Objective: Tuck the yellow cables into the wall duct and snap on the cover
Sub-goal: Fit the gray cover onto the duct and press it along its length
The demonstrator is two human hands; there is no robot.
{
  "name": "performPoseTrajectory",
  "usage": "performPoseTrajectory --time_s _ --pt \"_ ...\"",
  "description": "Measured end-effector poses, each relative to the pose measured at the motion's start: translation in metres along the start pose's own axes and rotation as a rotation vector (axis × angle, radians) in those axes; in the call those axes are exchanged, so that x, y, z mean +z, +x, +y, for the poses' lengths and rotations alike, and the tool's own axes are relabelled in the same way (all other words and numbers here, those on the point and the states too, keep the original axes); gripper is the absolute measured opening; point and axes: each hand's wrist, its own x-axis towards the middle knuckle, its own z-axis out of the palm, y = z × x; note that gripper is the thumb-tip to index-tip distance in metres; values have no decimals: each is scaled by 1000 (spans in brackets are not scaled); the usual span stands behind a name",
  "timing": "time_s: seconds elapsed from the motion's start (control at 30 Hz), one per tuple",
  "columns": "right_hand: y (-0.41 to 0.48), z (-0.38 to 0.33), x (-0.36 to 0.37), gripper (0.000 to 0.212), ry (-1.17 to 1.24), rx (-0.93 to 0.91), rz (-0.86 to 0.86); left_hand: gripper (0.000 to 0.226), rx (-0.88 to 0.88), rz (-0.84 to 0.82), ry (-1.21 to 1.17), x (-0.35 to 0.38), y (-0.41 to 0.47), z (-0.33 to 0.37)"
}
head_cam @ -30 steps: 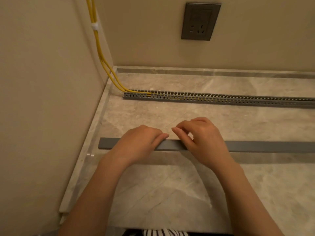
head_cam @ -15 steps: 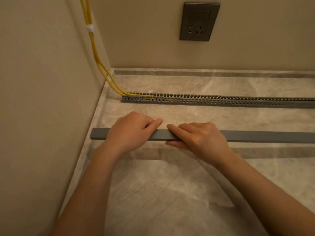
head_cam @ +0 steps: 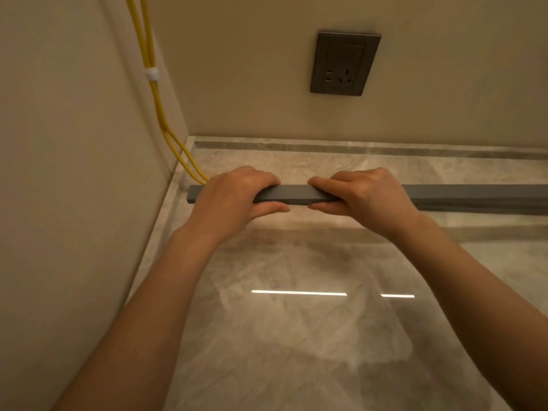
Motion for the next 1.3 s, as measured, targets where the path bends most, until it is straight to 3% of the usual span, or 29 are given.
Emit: performPoseTrajectory --time_s 0.4,0.63,0.7,0.87,0.93,1.2,1.3 --pt "12 13 35 36 0 140 -14 35 -36 -153 -110 30 40 -29" --pt "45 1 57 35 185 154 -109 33 -34 -103 -112 33 31 -38" --pt "48 4 58 33 180 137 -154 40 -90 0 -96 32 20 -45" --pt "55 14 59 34 189 187 -153 29 -547 606 -158 33 -20 -53" --pt "58 17 61 33 223 228 -189 27 -687 700 -247 37 -31 -56" --pt "61 17 69 34 316 307 -365 29 -836 609 -762 40 -37 -62" --pt "60 14 71 31 307 301 -365 30 -778 456 -704 36 -30 -66"
